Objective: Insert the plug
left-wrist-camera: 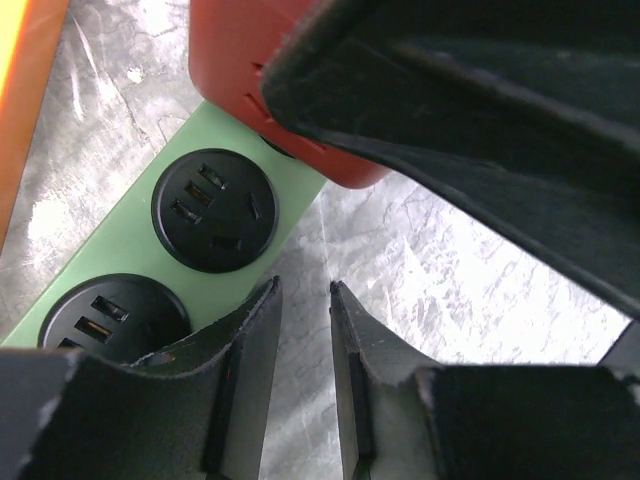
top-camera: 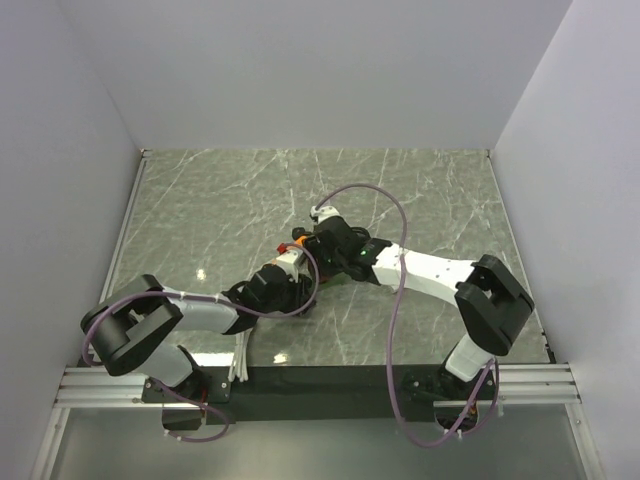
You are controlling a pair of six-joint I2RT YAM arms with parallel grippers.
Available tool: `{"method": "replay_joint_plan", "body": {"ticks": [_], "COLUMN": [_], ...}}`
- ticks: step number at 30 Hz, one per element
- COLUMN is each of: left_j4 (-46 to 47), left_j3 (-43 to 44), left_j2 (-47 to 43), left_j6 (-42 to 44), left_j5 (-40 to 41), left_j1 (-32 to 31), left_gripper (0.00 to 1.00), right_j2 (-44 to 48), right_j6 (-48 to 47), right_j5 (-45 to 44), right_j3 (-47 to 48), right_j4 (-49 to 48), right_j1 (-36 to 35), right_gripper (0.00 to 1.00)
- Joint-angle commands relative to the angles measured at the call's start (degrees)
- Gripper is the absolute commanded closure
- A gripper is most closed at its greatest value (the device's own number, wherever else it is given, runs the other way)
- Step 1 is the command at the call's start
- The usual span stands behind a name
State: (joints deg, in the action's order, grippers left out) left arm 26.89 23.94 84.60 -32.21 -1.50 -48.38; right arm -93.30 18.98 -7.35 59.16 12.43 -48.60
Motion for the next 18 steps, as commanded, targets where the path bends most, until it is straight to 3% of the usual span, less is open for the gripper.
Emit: {"method": "replay_joint_plan", "body": {"ticks": [1,18], "left_j4": [-0.44,3.86], "left_j3": [-2.15,-4.26], "left_j2": [0.13,-1.72], "left_j6": [3.47,2.32], "left_j5": [4.05,0.27], "left_j1": [3.03,4.0], "left_gripper": [0.66,0.66], "right_j2": [-4.7,2.95], "right_j6": [-1.85,7.65], "right_j5": [-2.05,-7.23], "right_j3": [-2.64,-17.41], "right_j4": [6.3,1.99], "right_j1": [-1.23,-7.3], "right_gripper": [1.0,1.0]}}
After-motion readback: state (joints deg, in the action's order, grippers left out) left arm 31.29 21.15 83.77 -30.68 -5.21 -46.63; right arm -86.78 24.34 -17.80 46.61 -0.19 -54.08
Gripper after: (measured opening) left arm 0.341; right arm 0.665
